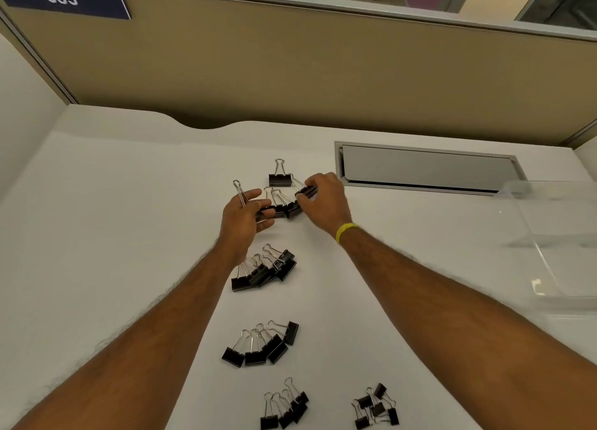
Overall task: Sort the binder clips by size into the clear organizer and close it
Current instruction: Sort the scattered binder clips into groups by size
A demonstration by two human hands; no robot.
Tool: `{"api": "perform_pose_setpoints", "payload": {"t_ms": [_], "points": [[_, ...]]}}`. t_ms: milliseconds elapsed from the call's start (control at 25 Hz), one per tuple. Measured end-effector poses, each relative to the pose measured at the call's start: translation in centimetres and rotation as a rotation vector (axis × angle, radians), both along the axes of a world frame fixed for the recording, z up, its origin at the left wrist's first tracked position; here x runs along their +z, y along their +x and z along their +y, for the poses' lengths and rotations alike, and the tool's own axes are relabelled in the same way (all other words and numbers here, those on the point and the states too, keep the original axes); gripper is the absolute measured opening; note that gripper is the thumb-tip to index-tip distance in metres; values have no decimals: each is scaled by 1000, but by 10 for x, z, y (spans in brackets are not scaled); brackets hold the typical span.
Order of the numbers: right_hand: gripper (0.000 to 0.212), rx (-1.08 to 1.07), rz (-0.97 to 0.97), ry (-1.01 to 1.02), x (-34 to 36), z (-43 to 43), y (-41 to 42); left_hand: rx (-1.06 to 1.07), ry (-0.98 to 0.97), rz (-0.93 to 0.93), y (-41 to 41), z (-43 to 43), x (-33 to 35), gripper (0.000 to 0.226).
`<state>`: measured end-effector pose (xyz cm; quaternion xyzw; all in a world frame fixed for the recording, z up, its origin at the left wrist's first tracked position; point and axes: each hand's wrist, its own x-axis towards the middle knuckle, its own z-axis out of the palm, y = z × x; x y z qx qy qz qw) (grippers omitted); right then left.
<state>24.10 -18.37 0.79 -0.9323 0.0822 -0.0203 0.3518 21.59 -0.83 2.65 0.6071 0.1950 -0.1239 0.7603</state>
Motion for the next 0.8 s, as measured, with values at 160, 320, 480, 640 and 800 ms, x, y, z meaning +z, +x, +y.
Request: {"api": "perform_pose_setpoints", "payload": {"t_ms": [160,320,480,640,800], "points": [[40,30,166,-188,-6,-7,29,38,-13,1,4,3,-3,16],[43,72,206,-216,-5,-13,37,66,2,-17,8,3,-6,17],[34,99,152,-374,0,-25,29,72,-9,-16,8,0,-7,13],[35,38,121,-308,3,-30,16,73,-29,-24,5,-6,-6,11],[29,38,-28,178,19,-5,-5,58,-4,-53,5,-13,0,19]]}}
